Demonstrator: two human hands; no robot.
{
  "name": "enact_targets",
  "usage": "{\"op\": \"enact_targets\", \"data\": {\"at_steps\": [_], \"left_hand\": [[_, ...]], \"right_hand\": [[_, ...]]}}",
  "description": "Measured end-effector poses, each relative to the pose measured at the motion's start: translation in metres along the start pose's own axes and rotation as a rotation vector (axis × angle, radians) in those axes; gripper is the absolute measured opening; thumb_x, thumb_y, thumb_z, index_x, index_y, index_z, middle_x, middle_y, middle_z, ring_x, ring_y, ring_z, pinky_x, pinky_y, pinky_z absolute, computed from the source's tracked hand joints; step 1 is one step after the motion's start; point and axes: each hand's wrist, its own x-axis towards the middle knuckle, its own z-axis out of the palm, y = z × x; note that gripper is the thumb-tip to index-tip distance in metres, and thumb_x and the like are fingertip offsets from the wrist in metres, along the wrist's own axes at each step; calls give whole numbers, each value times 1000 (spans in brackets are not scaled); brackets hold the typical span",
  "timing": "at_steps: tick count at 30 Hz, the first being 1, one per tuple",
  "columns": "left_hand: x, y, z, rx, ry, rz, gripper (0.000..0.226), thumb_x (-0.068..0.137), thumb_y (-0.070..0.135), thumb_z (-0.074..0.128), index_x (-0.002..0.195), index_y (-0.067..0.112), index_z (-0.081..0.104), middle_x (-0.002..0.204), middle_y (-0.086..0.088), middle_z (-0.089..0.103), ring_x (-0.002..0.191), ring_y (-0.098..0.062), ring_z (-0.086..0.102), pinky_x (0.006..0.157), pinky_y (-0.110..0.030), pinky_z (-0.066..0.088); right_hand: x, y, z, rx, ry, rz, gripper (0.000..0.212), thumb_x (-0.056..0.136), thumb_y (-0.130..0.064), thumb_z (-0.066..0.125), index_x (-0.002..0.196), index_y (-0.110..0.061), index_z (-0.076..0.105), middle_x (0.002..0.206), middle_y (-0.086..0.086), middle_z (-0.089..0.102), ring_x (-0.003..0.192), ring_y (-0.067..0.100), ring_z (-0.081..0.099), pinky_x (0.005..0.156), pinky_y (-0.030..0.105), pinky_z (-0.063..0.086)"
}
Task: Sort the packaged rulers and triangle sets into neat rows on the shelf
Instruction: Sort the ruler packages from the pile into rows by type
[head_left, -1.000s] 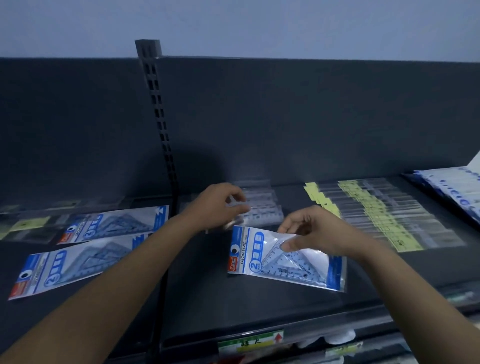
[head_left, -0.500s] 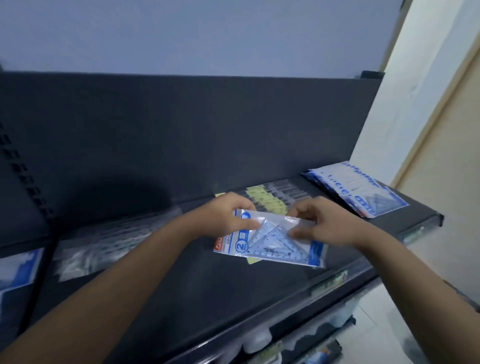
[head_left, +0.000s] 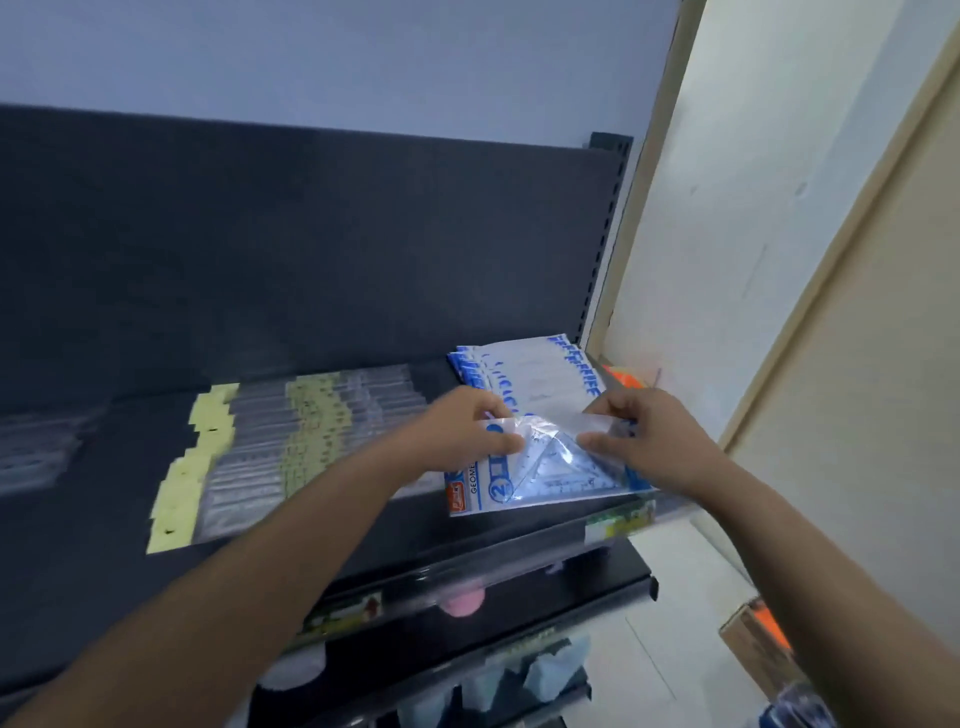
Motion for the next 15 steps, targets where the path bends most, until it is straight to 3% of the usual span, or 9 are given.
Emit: {"op": "enact_targets", "data": {"at_steps": [3,6,10,12,15], "left_hand": [[31,6,18,59,55,-49,16,81,33,75,81,26,60,100,3,66,86,-12,64,73,-28,52],[63,1,28,154,84,-62,21,79,36,76,90,26,60,109,2,64,105,-13,61,82,-29,51],[91,-8,33,333,33,-59,29,71,42,80,90,33,59,88,17,57,78,3,55,61,-18,42],[98,-11,31,418,-19,-67,36,67,44,82,92,34,59,91,17,58,78,2,55,63,-19,43],[104,-11,30,464,-18,-37,47,63,48,84,100,32,59,102,17,60,90,-3,56,75,-22,48]], "right_hand": [[23,34,-14,-25,-37,-2,8,79,-16,73,77,-19,65,77,-3,65,74,12,58,68,27,44],[46,63,-13,-72,-100,-19,13,82,-18,71,74,-21,60,74,-7,60,72,7,54,61,15,39],[73,91,-7,-84,-217,-35,7,80,-16,72,83,-13,66,84,-1,66,82,18,61,77,30,48],[84,97,-10,-101,-291,-42,17,76,-27,77,89,-22,67,91,-5,66,85,14,61,79,28,51],[95,101,-13,-107,-428,-53,41,62,-42,85,96,-30,66,92,-12,65,82,6,59,70,22,50]]}}
